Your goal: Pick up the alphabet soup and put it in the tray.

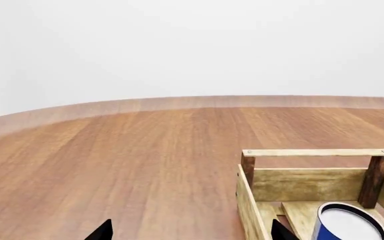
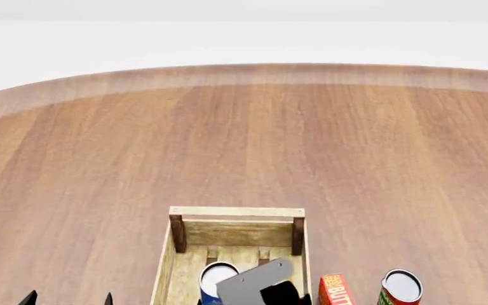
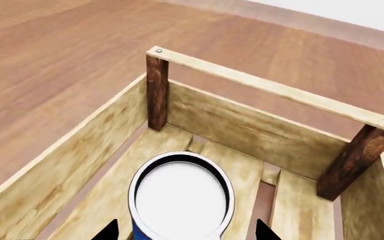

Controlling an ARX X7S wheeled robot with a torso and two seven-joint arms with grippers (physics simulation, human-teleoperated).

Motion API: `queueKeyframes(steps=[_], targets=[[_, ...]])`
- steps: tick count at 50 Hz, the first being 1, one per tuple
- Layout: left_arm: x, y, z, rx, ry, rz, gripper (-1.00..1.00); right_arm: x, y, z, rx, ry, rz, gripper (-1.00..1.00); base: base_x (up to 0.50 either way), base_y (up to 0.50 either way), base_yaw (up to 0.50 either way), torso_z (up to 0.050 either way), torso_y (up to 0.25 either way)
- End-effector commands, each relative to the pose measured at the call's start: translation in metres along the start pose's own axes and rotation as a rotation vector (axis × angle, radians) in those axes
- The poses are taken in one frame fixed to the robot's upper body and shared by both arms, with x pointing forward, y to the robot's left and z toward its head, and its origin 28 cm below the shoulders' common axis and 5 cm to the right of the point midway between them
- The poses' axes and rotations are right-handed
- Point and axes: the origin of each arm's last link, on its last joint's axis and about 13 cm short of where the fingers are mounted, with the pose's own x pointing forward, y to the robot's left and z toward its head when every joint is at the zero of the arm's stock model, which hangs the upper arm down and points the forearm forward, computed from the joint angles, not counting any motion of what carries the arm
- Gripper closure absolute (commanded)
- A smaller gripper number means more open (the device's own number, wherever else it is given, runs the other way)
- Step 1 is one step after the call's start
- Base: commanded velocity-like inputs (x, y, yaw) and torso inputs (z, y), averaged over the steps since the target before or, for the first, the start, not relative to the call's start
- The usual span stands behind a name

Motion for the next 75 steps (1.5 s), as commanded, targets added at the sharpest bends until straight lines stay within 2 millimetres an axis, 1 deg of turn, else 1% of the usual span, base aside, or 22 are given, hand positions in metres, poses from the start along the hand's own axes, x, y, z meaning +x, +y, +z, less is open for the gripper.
queueKeyframes(steps=[1, 16, 27, 31, 40, 46, 58, 62, 75], targets=[[-0.001, 0.000, 0.001, 0.000, -0.003, 0.000, -1.00, -0.021, 0.000, 0.006, 0.020, -0.044, 0.000, -1.00, 0.00, 0.00, 0.00, 0.000, 0.000], [-0.004, 0.000, 0.003, 0.023, -0.022, 0.006, -1.00, -0.051, 0.002, 0.022, 0.054, -0.125, 0.001, -1.00, 0.00, 0.00, 0.00, 0.000, 0.000], [-0.005, -0.001, 0.005, 0.034, -0.032, 0.001, -1.00, -0.080, 0.004, 0.041, 0.061, -0.209, 0.009, -1.00, 0.00, 0.00, 0.00, 0.000, 0.000], [-0.005, -0.001, 0.006, 0.031, -0.036, -0.002, -1.00, -0.087, 0.004, 0.043, 0.061, -0.228, 0.005, -1.00, 0.00, 0.00, 0.00, 0.000, 0.000], [-0.007, -0.003, 0.011, 0.023, -0.051, -0.004, -1.00, -0.099, 0.000, 0.048, 0.078, -0.291, -0.022, -1.00, 0.00, 0.00, 0.00, 0.000, 0.000], [-0.009, -0.004, 0.017, 0.016, -0.069, -0.006, -1.00, -0.112, -0.001, 0.055, 0.089, -0.351, -0.030, -1.00, 0.00, 0.00, 0.00, 0.000, 0.000], [-0.011, -0.006, 0.027, 0.003, -0.096, -0.013, -1.00, -0.130, -0.006, 0.066, 0.104, -0.419, -0.050, -1.00, 0.00, 0.00, 0.00, 0.000, 0.000], [-0.011, -0.006, 0.026, 0.002, -0.097, -0.012, -1.00, -0.134, -0.007, 0.068, 0.108, -0.431, -0.053, -1.00, 0.00, 0.00, 0.00, 0.000, 0.000], [-0.014, -0.008, 0.035, -0.006, -0.120, -0.018, -1.00, -0.145, -0.008, 0.073, 0.104, -0.464, -0.067, -1.00, 0.00, 0.00, 0.00, 0.000, 0.000]])
